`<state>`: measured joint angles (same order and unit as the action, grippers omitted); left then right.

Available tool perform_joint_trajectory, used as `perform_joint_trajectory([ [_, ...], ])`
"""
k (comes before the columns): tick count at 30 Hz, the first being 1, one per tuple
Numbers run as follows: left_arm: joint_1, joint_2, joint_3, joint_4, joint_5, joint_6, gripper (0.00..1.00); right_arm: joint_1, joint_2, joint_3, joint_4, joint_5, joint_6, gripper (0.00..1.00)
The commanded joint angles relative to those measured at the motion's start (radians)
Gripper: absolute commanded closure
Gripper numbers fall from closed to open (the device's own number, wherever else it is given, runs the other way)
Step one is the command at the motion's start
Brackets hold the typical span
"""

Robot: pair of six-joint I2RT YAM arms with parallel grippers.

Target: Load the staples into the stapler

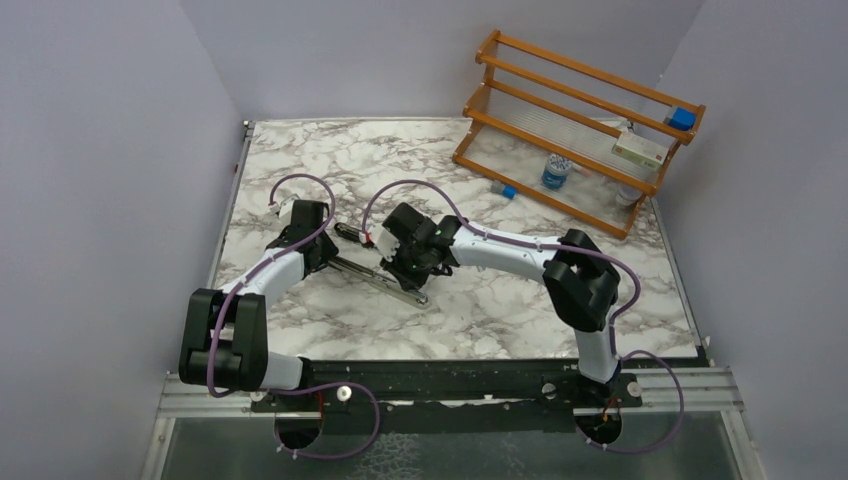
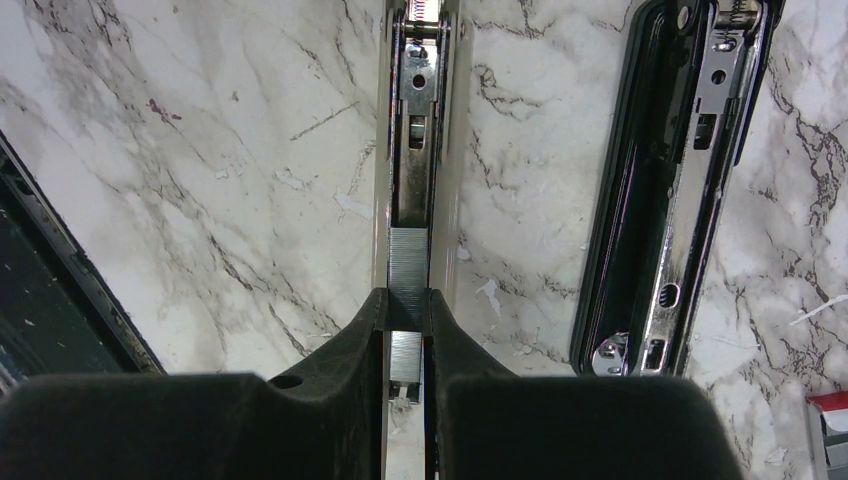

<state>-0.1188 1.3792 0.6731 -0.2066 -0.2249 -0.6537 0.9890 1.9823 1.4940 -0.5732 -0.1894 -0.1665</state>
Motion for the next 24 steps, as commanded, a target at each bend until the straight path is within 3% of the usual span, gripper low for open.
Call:
perform_joint_trajectory([
  [1,0.008,0.012,-0.004,-0.029,-0.021,0.014,0.63,0.005,0.026,0.029,-0.024,-0.036,-0.016,0.99],
  [24,0.008,0.014,0.0,-0.027,-0.021,0.012,0.63,0.006,0.061,0.062,-0.054,-0.024,0.001,0.91],
])
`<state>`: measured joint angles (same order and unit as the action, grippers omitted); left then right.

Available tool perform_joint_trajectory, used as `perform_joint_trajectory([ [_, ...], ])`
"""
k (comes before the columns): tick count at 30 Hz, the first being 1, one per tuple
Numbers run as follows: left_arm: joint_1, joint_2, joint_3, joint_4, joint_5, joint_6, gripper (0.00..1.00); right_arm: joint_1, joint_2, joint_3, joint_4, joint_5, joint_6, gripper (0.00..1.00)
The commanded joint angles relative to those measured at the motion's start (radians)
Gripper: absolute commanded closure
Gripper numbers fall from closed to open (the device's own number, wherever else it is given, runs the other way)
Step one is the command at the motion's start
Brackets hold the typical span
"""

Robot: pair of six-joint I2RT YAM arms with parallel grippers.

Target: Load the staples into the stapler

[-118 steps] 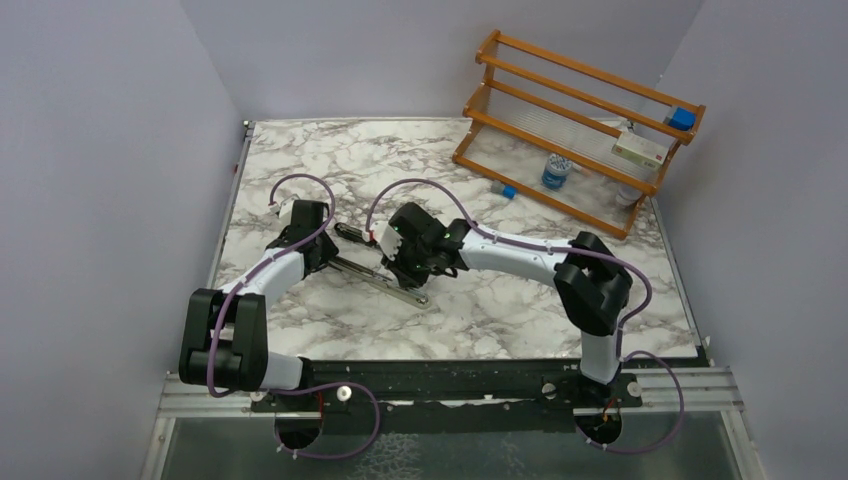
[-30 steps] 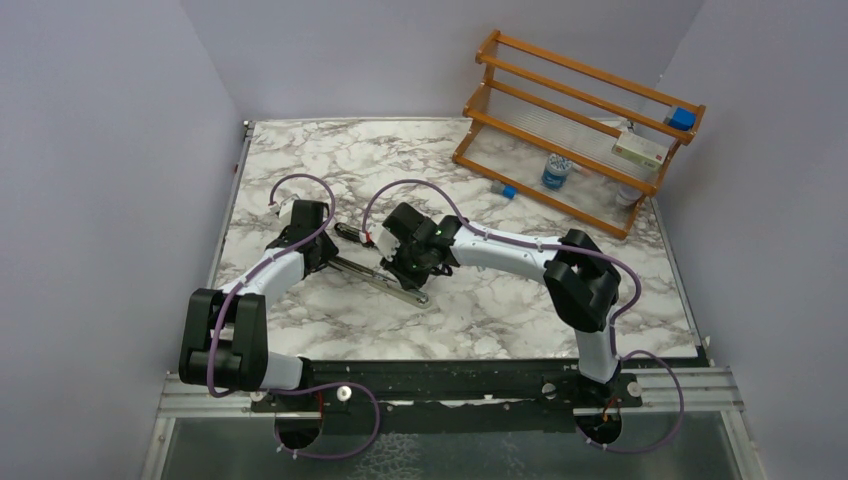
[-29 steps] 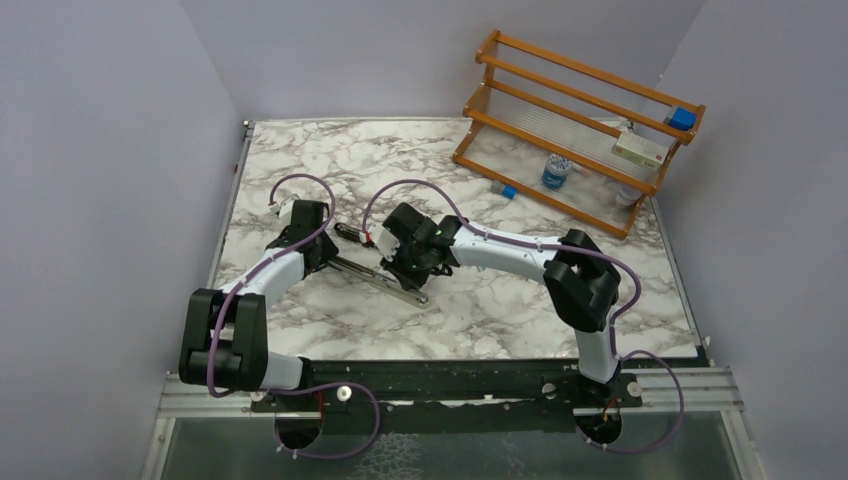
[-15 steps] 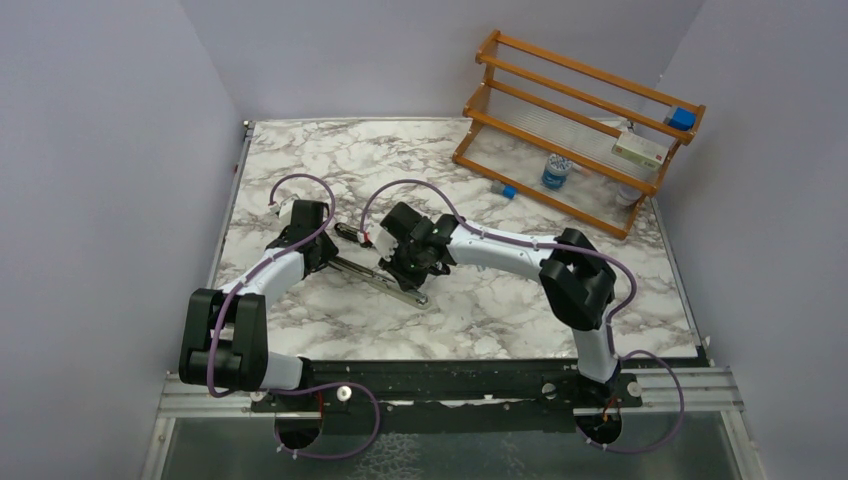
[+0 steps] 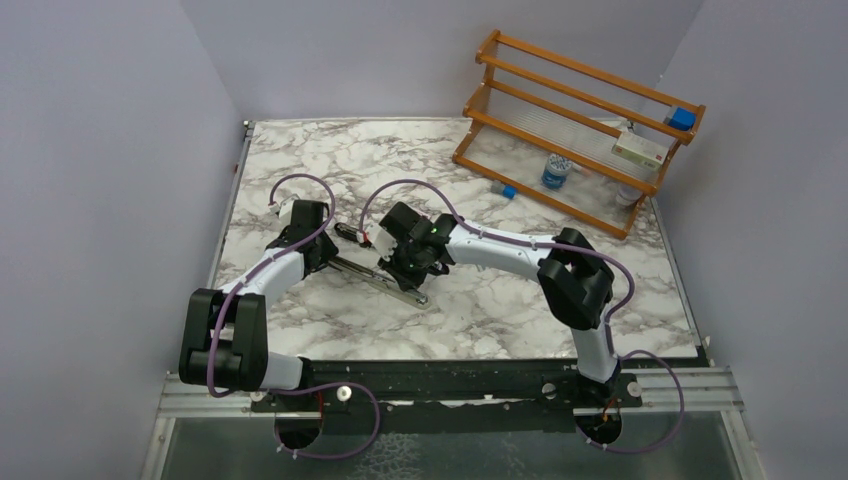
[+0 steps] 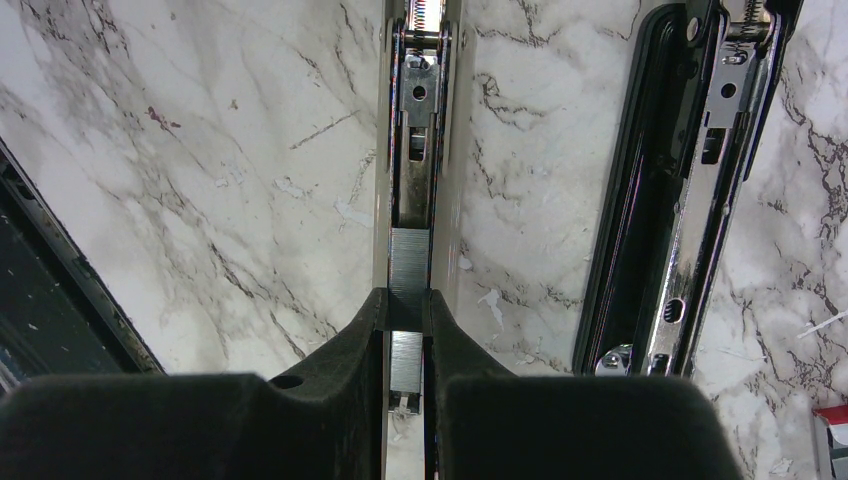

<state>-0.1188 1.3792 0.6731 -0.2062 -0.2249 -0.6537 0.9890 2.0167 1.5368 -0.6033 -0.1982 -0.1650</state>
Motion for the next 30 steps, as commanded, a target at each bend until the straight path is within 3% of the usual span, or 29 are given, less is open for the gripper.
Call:
perform_joint_trajectory([
  [1,0.008,0.015,0.001,-0.027,-0.021,0.012,0.63,0.006,0.028,0.02,-0.023,-0.015,-0.001,0.91],
  [9,0.008,0.017,0.003,-0.027,-0.02,0.012,0.63,0.006,0.027,0.019,-0.02,-0.012,-0.001,0.79],
  [21,0.008,0.015,0.0,-0.028,-0.022,0.014,0.63,0.006,0.01,0.007,-0.002,-0.007,0.005,0.69],
  [30,0.008,0.013,0.002,-0.03,-0.022,0.015,0.63,0.004,-0.103,-0.081,0.152,0.067,0.078,0.66],
])
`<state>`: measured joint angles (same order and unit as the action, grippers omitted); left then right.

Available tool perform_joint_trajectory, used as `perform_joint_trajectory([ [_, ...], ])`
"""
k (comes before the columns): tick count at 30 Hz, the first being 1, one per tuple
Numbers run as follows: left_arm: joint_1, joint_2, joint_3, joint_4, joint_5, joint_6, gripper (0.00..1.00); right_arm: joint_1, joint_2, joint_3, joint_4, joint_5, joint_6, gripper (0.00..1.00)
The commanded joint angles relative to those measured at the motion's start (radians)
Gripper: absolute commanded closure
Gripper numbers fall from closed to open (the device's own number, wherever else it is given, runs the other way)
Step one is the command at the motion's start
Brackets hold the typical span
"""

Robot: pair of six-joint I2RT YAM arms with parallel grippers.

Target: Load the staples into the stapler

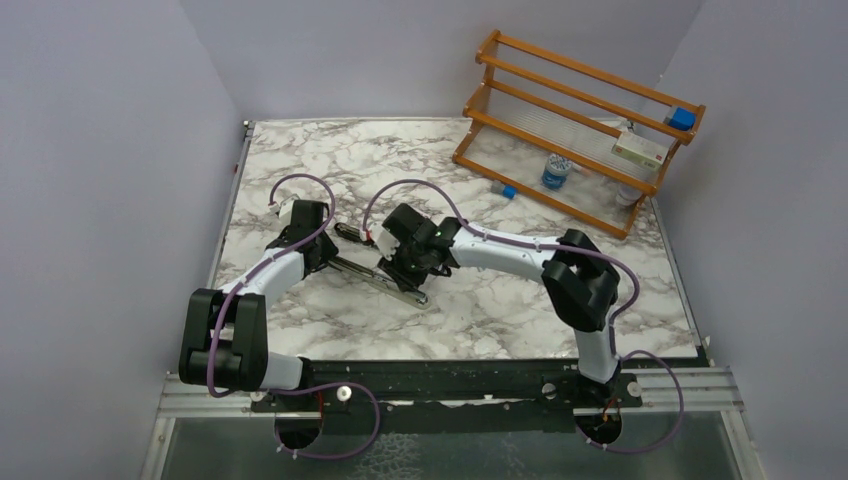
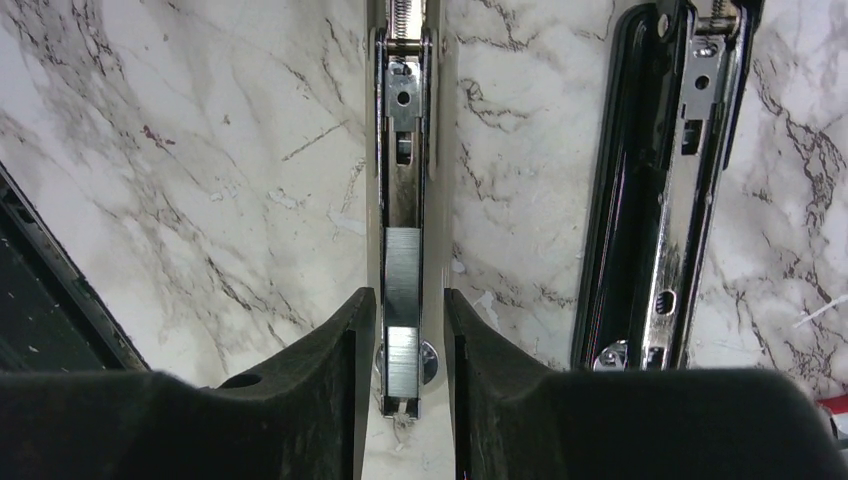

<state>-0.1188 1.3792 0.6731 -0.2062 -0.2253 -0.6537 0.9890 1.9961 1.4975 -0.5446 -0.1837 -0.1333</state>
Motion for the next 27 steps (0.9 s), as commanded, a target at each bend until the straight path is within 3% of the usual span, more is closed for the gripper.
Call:
perform_joint_trajectory([
  [1,0.008,0.013,0.003,-0.031,-0.022,0.015,0.63,0.004,-0.09,-0.05,0.103,0.064,0.052,0.66],
  [12,0.008,0.012,0.0,-0.031,-0.02,0.014,0.63,0.004,-0.128,-0.142,0.07,0.107,0.05,0.67],
  [27,0.008,0.011,0.002,-0.03,-0.02,0.016,0.63,0.004,-0.084,-0.103,0.073,0.113,0.054,0.67],
])
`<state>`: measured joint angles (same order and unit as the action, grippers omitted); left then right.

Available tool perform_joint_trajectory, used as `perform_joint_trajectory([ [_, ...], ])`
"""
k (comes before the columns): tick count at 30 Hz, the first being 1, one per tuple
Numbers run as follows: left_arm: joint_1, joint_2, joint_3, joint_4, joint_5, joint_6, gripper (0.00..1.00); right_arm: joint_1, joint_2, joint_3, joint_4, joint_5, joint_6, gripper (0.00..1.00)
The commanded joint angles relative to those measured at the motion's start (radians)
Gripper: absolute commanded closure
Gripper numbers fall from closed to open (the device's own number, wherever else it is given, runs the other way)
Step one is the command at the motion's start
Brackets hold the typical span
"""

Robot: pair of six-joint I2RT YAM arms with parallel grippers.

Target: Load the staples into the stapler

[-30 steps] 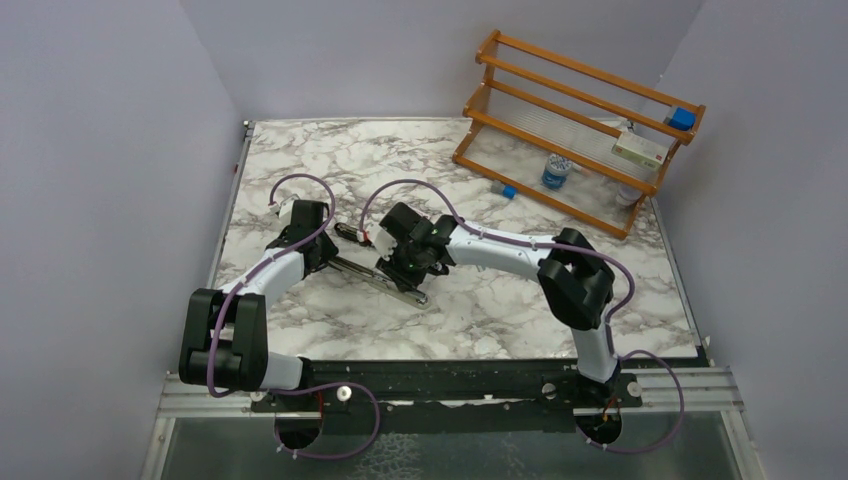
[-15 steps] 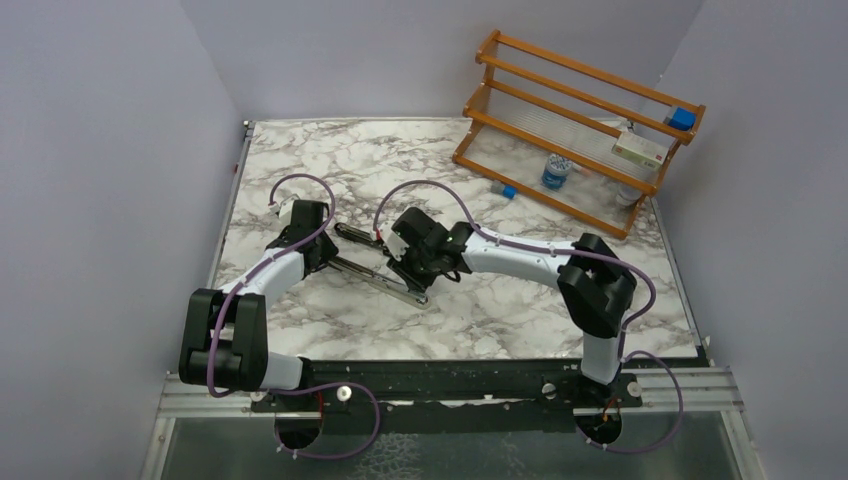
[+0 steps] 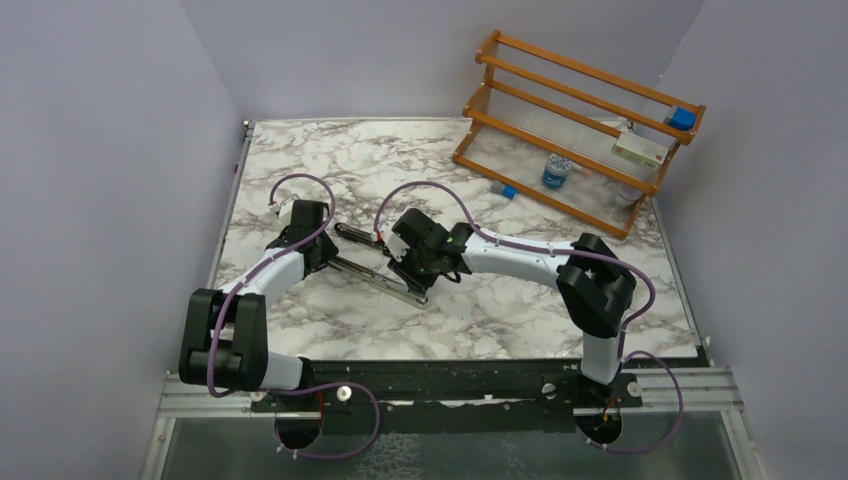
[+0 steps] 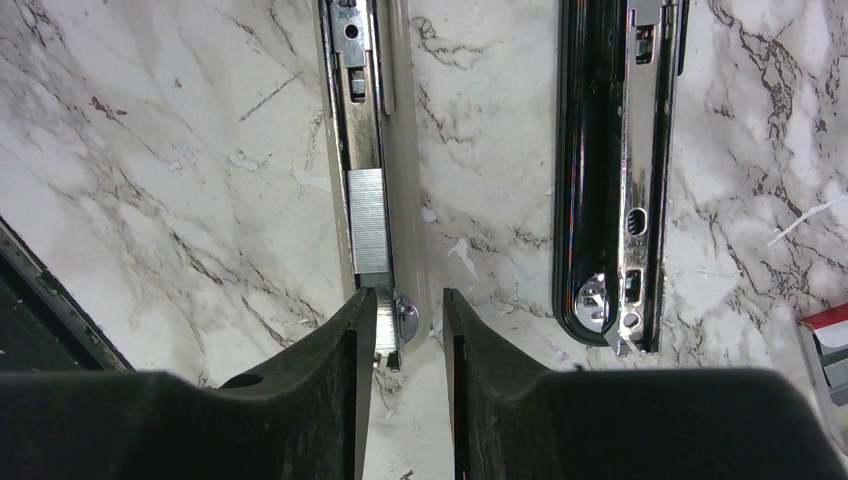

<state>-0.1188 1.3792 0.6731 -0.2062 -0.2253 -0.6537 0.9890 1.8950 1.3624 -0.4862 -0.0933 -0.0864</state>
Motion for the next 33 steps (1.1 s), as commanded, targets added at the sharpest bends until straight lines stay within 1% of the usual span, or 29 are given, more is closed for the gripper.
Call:
perform_joint_trajectory([
  [1,0.008,0.011,0.001,-0.03,-0.02,0.015,0.64,0.004,0.019,0.032,0.016,0.021,0.009,0.67],
  [33,0.008,0.016,0.004,-0.03,-0.023,0.014,0.64,0.005,0.088,0.087,0.033,0.009,0.014,0.66],
])
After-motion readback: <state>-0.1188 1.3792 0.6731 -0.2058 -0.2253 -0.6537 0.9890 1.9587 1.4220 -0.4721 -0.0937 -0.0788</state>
